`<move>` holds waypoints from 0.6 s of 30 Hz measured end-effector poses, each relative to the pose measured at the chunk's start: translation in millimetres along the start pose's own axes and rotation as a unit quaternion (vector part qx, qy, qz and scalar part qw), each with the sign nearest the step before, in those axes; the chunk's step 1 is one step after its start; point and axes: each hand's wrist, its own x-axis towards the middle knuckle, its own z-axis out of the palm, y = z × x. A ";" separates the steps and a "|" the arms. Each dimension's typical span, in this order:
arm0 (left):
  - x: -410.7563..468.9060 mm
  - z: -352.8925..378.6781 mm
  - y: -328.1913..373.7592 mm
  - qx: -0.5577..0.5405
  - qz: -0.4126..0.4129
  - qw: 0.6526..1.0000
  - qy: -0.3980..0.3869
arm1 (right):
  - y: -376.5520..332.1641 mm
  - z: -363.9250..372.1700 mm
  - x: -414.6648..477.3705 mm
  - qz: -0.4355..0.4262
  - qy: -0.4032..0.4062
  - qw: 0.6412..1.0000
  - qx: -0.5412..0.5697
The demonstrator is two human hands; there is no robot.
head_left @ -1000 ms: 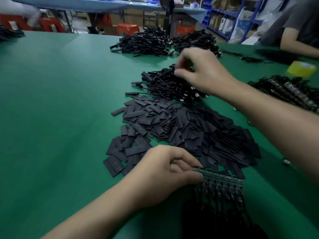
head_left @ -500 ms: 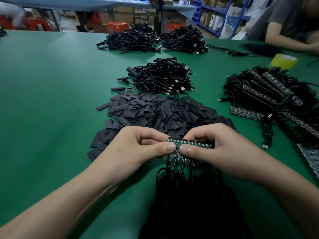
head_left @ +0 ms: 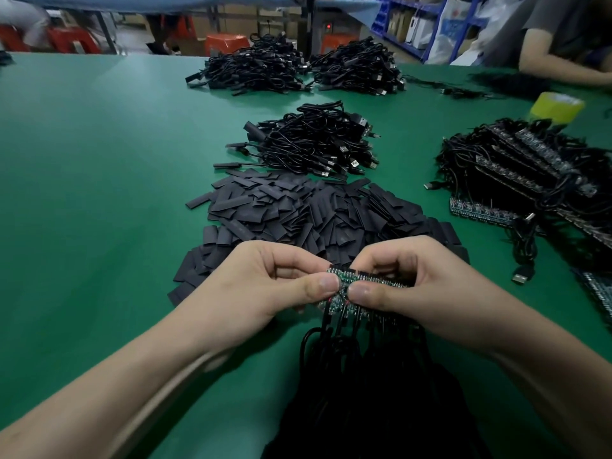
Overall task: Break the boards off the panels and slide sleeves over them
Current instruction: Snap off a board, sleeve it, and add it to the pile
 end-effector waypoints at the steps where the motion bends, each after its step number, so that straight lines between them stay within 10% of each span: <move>1: -0.3 0.2 -0.4 -0.014 -0.007 1.000 -0.006 | 1.6 0.4 0.0 -0.001 -0.013 1.000 0.019; 10: 0.3 -8.5 9.2 -0.026 0.007 0.999 0.028 | 4.6 -10.1 -1.7 0.050 -0.060 0.994 -0.083; 18: -1.7 -3.7 21.8 0.082 0.152 0.983 0.057 | -7.5 31.5 -6.2 -0.082 0.080 0.990 -0.078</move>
